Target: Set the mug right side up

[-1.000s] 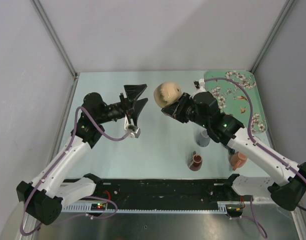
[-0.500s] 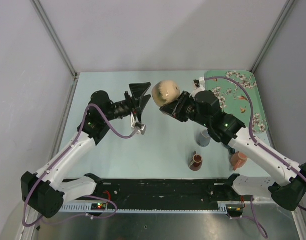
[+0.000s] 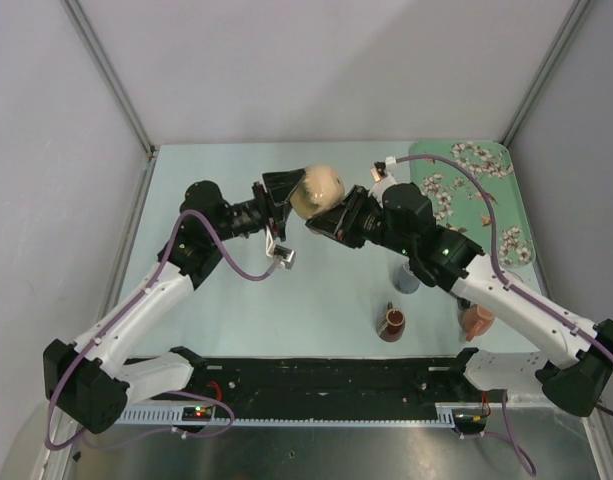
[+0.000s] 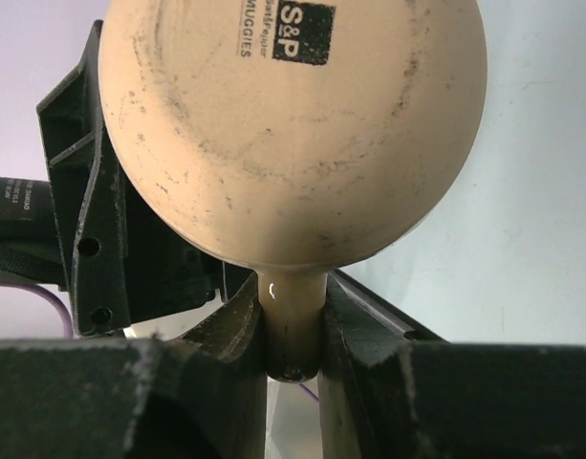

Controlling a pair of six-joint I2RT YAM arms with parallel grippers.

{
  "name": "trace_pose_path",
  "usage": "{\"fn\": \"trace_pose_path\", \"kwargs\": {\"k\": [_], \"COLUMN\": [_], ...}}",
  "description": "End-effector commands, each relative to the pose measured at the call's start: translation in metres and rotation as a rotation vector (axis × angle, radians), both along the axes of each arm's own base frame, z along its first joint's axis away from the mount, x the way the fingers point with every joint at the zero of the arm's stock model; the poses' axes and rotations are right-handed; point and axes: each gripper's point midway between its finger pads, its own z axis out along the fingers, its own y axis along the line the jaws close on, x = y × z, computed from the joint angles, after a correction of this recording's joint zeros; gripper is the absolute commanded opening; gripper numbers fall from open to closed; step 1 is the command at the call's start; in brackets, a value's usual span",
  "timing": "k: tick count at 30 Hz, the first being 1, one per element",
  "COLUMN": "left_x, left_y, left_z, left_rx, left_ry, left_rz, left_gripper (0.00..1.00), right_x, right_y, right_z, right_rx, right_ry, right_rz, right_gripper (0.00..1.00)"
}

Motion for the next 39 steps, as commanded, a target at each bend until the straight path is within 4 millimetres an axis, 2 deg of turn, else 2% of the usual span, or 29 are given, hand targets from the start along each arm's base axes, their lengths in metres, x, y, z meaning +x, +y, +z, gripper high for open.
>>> {"fn": "trace_pose_path", "kwargs": {"k": [1,5,6,11,12,17,20,22,27,29,33,35,36,39], "left_x": [-0.008,-0.01,-0.011,-0.014,-0.014,-0.007,-0.006,-0.003,0.003,0.006,0.019,0.022,0.021,0.012], "left_y": [-0.002,-0.001,0.0,0.006,0.007,0.016,0.019,0.021,0.031,0.036,0.055,0.065,0.069,0.076], "left_z": [0.03,0.02,0.017,-0.004,-0.006,-0.029,-0.044,-0.054,-0.088,-0.102,-0.124,-0.131,-0.133,-0.136], "left_rx": [-0.028,-0.017,-0.015,-0.011,-0.016,0.008,0.041,0.06,0.123,0.144,0.175,0.178,0.172,0.166], "left_ry": [-0.106,-0.103,-0.097,-0.04,-0.023,0.071,0.118,0.153,0.279,0.344,0.541,0.661,0.731,0.88], "left_rz": [-0.022,-0.022,-0.021,0.006,0.016,0.082,0.101,0.123,0.193,0.234,0.386,0.461,0.491,0.545], "left_gripper": [0.41,0.1,0.05,0.0,0.0,0.0,0.0,0.0,0.0,0.0,0.0,0.0,0.0,0.0], "right_x": [-0.004,0.006,0.009,0.03,0.034,0.047,0.05,0.051,0.053,0.051,0.046,0.04,0.035,0.006], "right_y": [0.012,0.011,0.01,-0.003,-0.006,-0.01,-0.008,-0.007,-0.012,-0.018,-0.036,-0.043,-0.046,-0.043], "right_z": [0.08,0.068,0.067,0.057,0.054,0.037,0.022,0.012,-0.021,-0.035,-0.055,-0.061,-0.069,-0.064], "right_rx": [0.213,0.182,0.178,0.135,0.122,0.078,0.044,0.018,-0.092,-0.166,-0.364,-0.478,-0.546,-0.583], "right_ry": [-0.144,-0.126,-0.127,-0.133,-0.129,-0.106,-0.08,-0.062,-0.013,-0.032,-0.195,-0.377,-0.481,-0.833], "right_rz": [0.067,0.056,0.048,-0.013,-0.026,-0.025,-0.01,0.002,0.018,0.039,0.098,0.168,0.218,0.379], "right_gripper": [0.0,0.0,0.0,0.01,0.04,0.48,0.67,0.74,0.81,0.87,0.96,0.96,0.96,0.96]}}
